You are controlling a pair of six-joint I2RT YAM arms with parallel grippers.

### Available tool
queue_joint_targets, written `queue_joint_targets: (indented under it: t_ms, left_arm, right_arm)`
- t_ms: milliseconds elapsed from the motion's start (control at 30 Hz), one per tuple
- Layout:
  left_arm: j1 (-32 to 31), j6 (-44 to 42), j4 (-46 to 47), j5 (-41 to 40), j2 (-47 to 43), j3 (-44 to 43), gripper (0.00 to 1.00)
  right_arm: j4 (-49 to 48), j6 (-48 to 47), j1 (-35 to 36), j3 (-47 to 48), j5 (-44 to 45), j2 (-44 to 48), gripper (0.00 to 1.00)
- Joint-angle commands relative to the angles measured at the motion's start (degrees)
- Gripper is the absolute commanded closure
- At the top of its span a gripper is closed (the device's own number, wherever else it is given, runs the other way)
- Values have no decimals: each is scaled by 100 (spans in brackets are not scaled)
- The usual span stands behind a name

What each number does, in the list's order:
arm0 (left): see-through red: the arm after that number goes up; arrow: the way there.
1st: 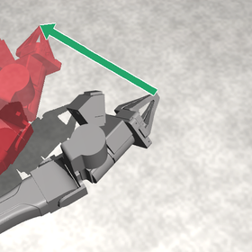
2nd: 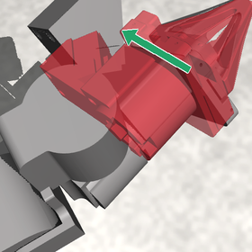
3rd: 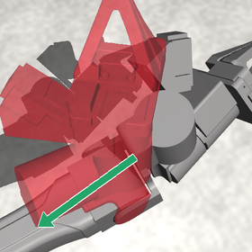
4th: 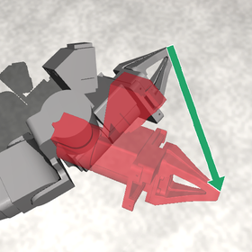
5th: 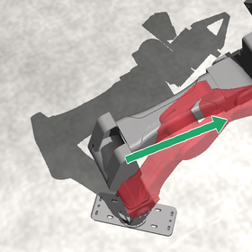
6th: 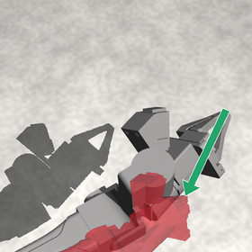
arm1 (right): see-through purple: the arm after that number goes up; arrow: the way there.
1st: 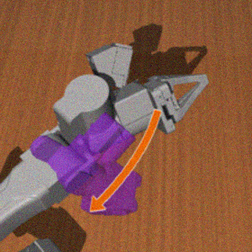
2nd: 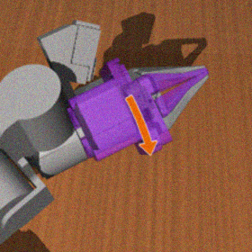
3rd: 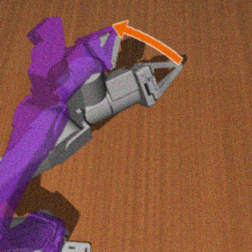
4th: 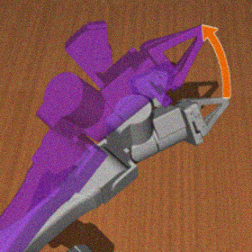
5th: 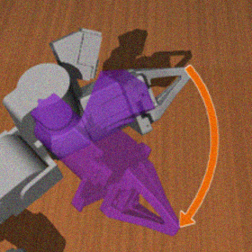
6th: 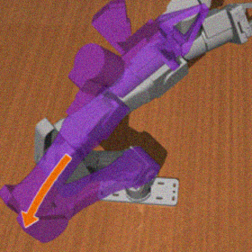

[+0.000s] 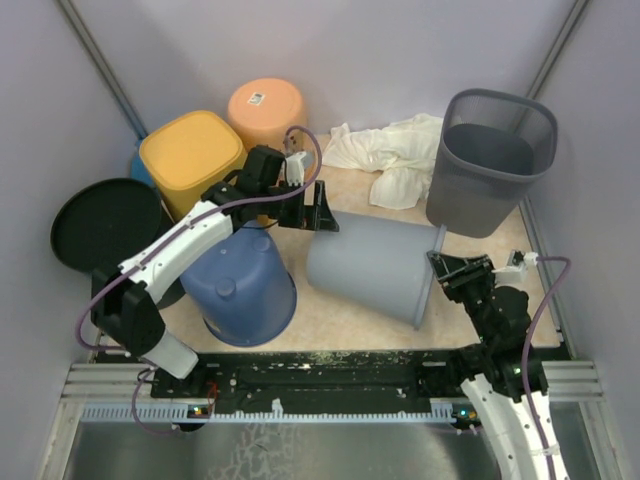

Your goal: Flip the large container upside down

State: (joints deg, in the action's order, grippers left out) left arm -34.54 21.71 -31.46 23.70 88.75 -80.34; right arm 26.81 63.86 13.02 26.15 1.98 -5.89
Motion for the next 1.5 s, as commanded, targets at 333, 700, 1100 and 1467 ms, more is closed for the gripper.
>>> queue_joint_targets:
  t_ms: [333,700,1100,1467]
  left_arm:
    - [79,687,1101,2305,347,-58,0]
    - [97,1651,2046,2619,127,-659,0]
    - [77,1995,2470,2627,270,-1533,0]
    - [-128,2142,2708,2698,433,-1329,0]
  right_arm:
    - [748,-329,19,150,-151,-174,89]
    - [-1479,981,17,-1123,-1451,-516,100]
    - [-4220,1715,411,-1460,-1215,-2120,100]
    - [-5639,1796,1385,-1383,-357,-3994,84]
